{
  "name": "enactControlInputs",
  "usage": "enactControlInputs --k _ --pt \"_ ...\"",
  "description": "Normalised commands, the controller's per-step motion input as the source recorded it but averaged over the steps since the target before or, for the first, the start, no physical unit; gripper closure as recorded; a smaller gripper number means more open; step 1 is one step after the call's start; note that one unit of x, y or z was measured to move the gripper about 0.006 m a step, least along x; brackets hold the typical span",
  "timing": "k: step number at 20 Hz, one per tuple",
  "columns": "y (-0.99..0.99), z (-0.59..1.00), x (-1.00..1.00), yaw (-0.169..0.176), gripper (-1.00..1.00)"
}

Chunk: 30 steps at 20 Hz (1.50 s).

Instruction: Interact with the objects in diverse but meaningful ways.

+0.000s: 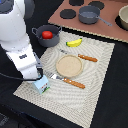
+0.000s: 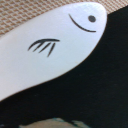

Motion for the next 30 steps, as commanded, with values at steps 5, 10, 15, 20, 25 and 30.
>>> enactControlInputs --k 5,10,15,20,25,30 --pt "0.06 -0.49 0.07 0.003 1.00" --pt "0.04 -0.62 0.08 0.001 1.00" --pt "0.02 -0.46 0.09 0.002 1.00" --pt "0.03 0.73 0.03 -0.018 1.00" --pt "0.20 1.00 0.01 -0.036 1.00" --pt "0.44 1.00 0.09 0.000 1.00"
